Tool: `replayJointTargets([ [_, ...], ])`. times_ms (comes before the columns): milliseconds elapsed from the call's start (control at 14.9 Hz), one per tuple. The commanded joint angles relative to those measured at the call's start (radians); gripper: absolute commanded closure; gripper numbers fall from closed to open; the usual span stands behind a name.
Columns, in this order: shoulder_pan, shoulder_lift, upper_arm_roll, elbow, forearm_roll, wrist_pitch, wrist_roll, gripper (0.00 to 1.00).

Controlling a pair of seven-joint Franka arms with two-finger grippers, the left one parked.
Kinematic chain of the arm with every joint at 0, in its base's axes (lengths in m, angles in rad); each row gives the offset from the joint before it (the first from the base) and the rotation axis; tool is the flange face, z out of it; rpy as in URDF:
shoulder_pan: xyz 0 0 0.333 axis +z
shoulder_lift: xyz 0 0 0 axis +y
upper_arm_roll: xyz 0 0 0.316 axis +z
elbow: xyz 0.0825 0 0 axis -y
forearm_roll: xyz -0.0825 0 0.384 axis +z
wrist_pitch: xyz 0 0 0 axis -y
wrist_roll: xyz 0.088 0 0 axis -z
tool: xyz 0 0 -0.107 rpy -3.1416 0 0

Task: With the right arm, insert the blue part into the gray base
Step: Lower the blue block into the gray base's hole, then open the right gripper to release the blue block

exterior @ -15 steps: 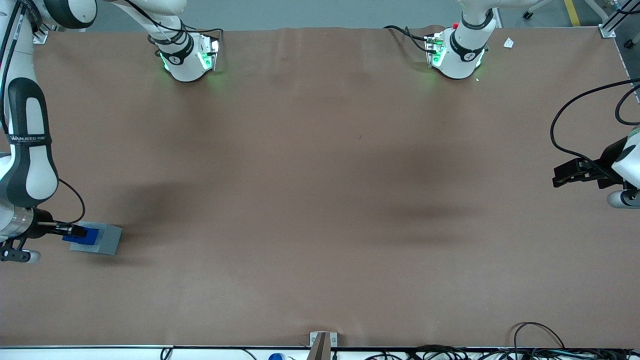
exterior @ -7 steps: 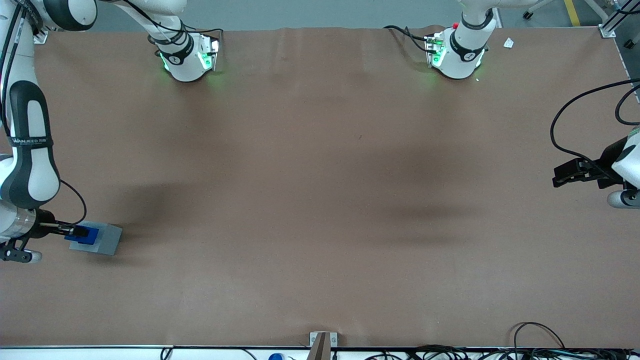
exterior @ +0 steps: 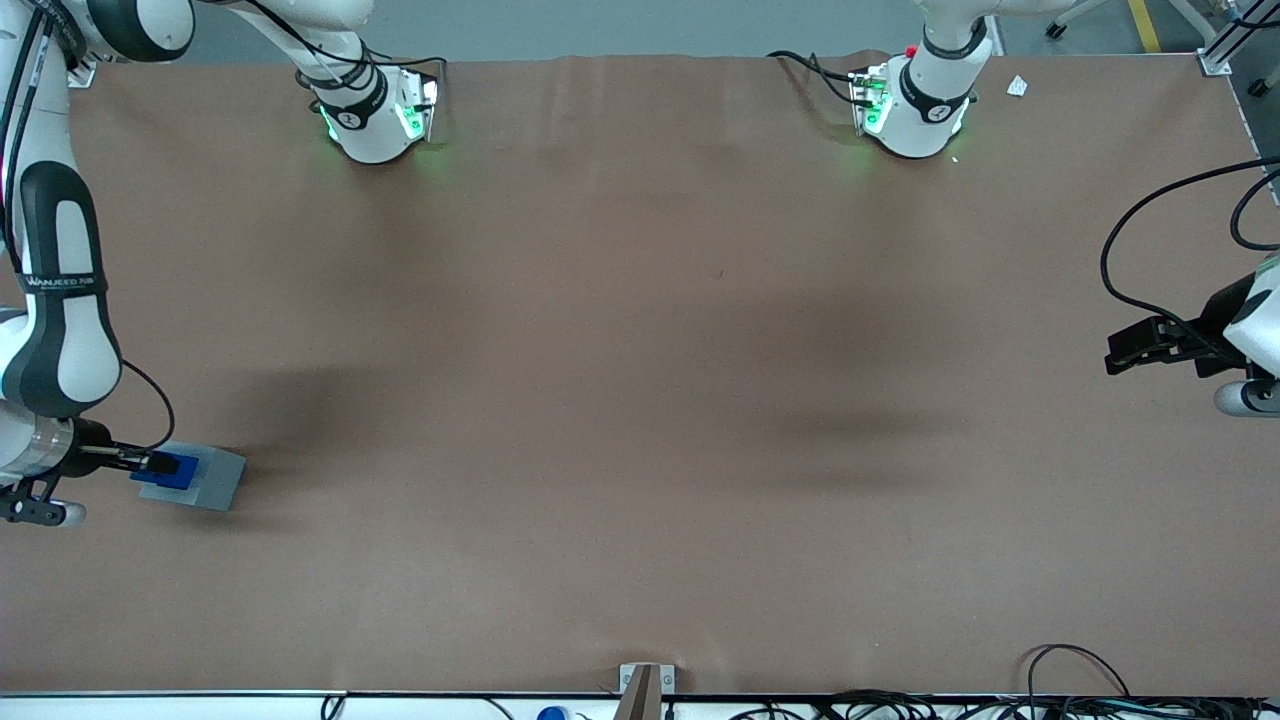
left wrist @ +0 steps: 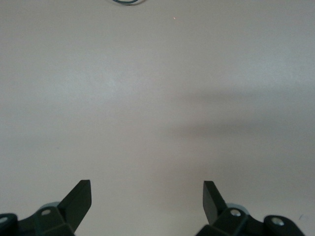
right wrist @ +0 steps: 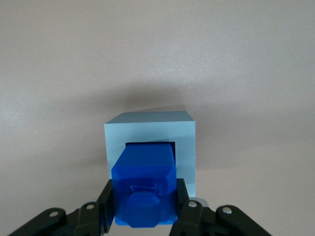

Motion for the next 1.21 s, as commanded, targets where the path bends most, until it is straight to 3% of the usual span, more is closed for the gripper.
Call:
replayJointTargets([
  [0,-0.003,0.016,0.009,0.02,0.001,-0.002,0.011,0.86],
  [402,-0.005,0.022,0.009,0.02,0.001,-0.002,0.011,0.86],
  [737,-0.008,0.022,0.01,0.02,0.005,0.0,0.009,0.68],
  [804,-0.011,0.022,0.01,0.02,0.01,0.003,0.009,0.25],
  [871,-0.014,0.023,0.012,0.019,0.011,0.012,0.014,0.06],
  [1139,-0.012,0.024,0.01,0.02,0.016,0.018,0.014,0.01],
])
